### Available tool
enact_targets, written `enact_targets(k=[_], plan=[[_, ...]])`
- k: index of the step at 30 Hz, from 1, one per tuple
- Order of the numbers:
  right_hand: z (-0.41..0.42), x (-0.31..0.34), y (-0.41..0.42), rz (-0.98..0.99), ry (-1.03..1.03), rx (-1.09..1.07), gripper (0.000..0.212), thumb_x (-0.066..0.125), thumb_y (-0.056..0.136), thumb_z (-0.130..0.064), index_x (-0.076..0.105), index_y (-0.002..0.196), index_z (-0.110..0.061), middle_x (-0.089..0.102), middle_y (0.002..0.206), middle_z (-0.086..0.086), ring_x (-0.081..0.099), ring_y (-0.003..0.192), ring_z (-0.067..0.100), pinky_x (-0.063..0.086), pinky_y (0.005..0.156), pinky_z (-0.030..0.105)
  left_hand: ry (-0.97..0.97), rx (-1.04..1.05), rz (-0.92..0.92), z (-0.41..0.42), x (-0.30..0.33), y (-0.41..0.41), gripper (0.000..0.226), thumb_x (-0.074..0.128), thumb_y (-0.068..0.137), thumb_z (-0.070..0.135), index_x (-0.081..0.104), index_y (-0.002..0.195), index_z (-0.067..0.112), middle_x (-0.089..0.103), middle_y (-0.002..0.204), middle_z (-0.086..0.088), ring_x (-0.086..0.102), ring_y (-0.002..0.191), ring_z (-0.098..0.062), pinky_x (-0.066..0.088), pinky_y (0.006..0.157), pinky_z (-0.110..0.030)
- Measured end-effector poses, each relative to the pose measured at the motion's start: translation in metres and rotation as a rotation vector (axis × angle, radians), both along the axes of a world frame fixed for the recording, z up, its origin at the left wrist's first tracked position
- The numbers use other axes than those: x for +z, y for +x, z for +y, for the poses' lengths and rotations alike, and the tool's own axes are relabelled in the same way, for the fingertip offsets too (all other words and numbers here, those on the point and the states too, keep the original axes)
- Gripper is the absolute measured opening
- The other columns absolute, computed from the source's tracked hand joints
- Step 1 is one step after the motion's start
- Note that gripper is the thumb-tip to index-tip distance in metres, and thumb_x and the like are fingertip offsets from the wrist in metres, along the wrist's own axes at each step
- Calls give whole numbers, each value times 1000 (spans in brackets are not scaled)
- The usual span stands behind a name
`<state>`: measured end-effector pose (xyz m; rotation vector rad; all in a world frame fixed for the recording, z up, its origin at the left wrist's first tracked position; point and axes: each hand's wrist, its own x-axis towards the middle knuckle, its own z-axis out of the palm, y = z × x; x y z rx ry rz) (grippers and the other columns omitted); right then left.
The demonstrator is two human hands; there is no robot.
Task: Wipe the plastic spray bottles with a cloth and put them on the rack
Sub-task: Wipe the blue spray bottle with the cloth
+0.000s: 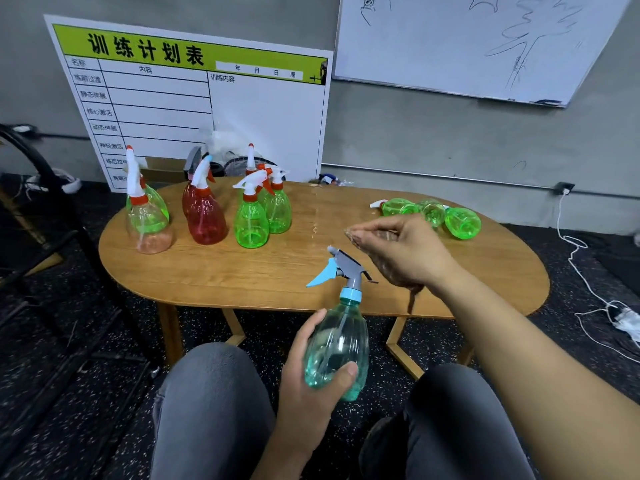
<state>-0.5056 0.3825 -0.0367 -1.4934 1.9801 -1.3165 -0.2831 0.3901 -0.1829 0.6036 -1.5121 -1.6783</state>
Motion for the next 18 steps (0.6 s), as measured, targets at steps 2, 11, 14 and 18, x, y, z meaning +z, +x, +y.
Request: enact_targets(k=[2, 11, 14, 18], plan=[[-8, -8, 9, 220, -72, 10, 14, 80, 91, -36, 83, 103, -30, 78, 90, -16, 72, 83, 1, 59, 78, 30, -41, -11, -33, 1, 0, 0, 81, 83, 75, 32, 51, 150, 35, 71, 132, 7, 71, 121, -19, 61, 93, -29], [-11, -8, 20, 530, -184, -21, 19, 77, 91, -45, 82, 106, -35, 68, 88, -17, 64, 83, 1, 55, 75, 37, -59, 8, -17, -1, -1, 2, 77, 80, 80, 14, 51, 150, 31, 71, 131, 10, 71, 121, -18, 60, 93, -27], [-9, -12, 21, 599, -114, -10, 28, 68, 89, -56, 81, 107, -39, 67, 89, -17, 65, 84, 3, 57, 73, 40, -47, 9, 0, 0, 1, 1, 77, 81, 81, 16, 51, 150, 30, 71, 132, 10, 71, 121, -18, 59, 93, -25], [-9, -15, 28, 478, -187, 20, 20, 76, 92, -44, 82, 109, -34, 65, 87, -19, 64, 82, 1, 55, 75, 37, -44, 13, 30, -1, 2, 1, 78, 83, 80, 18, 51, 150, 29, 70, 134, 10, 70, 122, -18, 59, 94, -25]])
